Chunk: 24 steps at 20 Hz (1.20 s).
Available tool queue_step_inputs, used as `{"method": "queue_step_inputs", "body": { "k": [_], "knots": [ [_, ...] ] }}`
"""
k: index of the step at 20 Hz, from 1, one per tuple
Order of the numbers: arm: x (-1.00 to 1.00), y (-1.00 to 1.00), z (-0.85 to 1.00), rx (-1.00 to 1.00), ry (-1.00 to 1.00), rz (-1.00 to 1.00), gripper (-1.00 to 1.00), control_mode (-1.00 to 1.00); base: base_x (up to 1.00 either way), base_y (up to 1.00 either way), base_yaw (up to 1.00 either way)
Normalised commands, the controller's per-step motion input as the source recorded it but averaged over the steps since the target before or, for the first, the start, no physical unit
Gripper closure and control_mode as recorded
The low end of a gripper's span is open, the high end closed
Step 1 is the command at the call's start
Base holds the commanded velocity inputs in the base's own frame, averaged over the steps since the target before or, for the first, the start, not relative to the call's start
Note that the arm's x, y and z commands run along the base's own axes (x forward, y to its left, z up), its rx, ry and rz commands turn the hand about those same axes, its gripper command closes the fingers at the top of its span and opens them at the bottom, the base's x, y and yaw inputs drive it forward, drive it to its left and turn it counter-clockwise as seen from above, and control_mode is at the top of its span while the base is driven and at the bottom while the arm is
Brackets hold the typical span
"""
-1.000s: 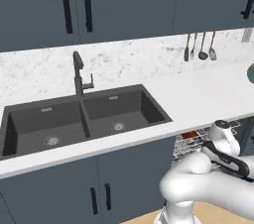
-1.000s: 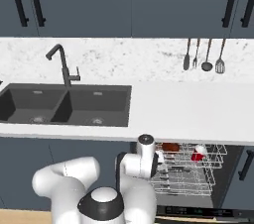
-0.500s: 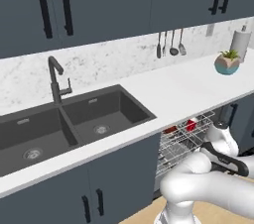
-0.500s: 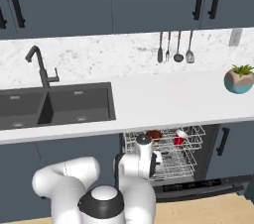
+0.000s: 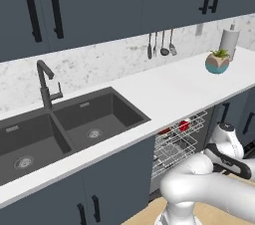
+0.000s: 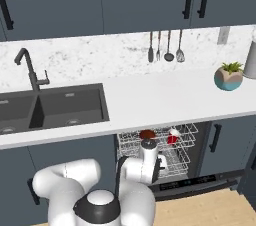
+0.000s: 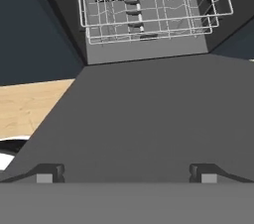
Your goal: Pick up the cup and bowl from the counter, place them in the dishwasher, and close the dishwasher door.
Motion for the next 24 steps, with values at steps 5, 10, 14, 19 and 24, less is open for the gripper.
{"method": "queue_step_inputs", "body": {
  "k": [5, 10, 14, 19, 24],
  "knots": [
    [0.0, 0.0, 0.0, 0.0, 0.0, 0.0, -1.0, 1.0, 0.22, -0.07, 0.0],
    [0.04, 0.0, 0.0, 0.0, 0.0, 0.0, -1.0, -1.0, 0.18, -0.02, 0.0],
    [0.03, -0.02, 0.34, -0.03, -0.01, 0.0, -1.0, -1.0, 0.0, 0.0, 0.0],
    [-0.03, -0.16, 0.73, -0.12, -0.02, -0.02, -1.0, -1.0, 0.0, 0.0, 0.0],
    [-0.71, -0.79, 0.59, 0.18, -0.2, -0.01, -1.0, -1.0, 0.0, 0.0, 0.0]
  ]
}}
